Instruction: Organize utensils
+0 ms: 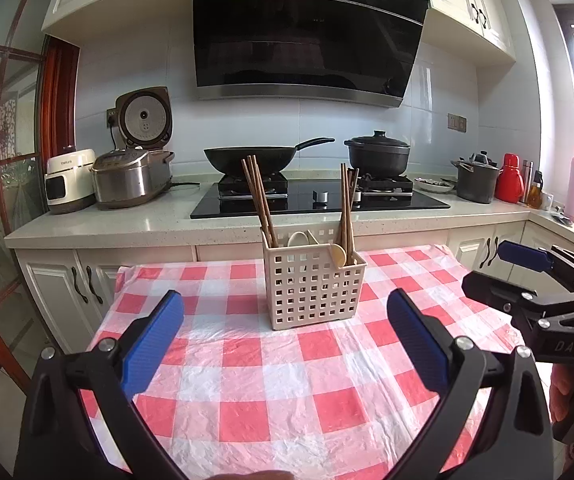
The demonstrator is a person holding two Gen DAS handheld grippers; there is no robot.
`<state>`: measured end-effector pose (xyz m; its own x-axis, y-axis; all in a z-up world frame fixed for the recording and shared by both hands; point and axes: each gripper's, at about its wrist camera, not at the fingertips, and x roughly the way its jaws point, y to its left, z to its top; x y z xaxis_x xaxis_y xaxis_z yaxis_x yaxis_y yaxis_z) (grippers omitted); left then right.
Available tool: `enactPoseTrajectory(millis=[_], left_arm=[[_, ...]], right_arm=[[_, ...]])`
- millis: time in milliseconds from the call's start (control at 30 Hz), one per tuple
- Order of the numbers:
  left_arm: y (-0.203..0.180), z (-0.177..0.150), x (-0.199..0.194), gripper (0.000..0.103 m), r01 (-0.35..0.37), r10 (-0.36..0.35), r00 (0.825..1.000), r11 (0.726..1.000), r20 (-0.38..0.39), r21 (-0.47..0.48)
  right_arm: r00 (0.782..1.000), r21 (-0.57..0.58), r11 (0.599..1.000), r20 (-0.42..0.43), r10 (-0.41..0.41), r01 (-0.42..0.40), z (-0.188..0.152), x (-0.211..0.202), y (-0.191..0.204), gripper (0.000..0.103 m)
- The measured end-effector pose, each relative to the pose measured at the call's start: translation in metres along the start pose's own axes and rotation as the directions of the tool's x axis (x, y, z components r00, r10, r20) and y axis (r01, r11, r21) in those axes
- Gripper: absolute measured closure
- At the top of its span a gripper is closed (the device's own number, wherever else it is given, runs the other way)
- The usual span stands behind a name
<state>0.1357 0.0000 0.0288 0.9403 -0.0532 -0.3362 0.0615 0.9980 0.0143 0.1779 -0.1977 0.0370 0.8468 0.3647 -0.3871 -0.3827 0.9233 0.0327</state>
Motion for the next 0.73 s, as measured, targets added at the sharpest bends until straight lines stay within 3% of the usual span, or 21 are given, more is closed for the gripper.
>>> enactPoseTrajectory(millis=[467,633,733], left_arm=[[-0.0012,-0.0025,0.0023,0.005,-0.030,0.030,1.000,0.999,0.003,0.021],[0.0003,-0.0021,0.0042,0.005,0.012,-0.012,1.000,1.000,-0.012,0.005],[-0.0011,-0.0017,0.0047,0.005,-0.004,0.004,1.000,1.000,-0.012,0.013]], right_arm=[[1.000,-0.001,1.000,-0.013,0.001,-0.001,-0.0063,0.0009,-0.0028,0.019],[1.000,-0.001,1.000,-0.012,0.002,-0.002,-0.0060,0.0005,-0.0033,0.019],[1.000,-0.003,1.000,-0.010,0.001,-0.001,-0.0057,0.0001,-0.0037,0.019]])
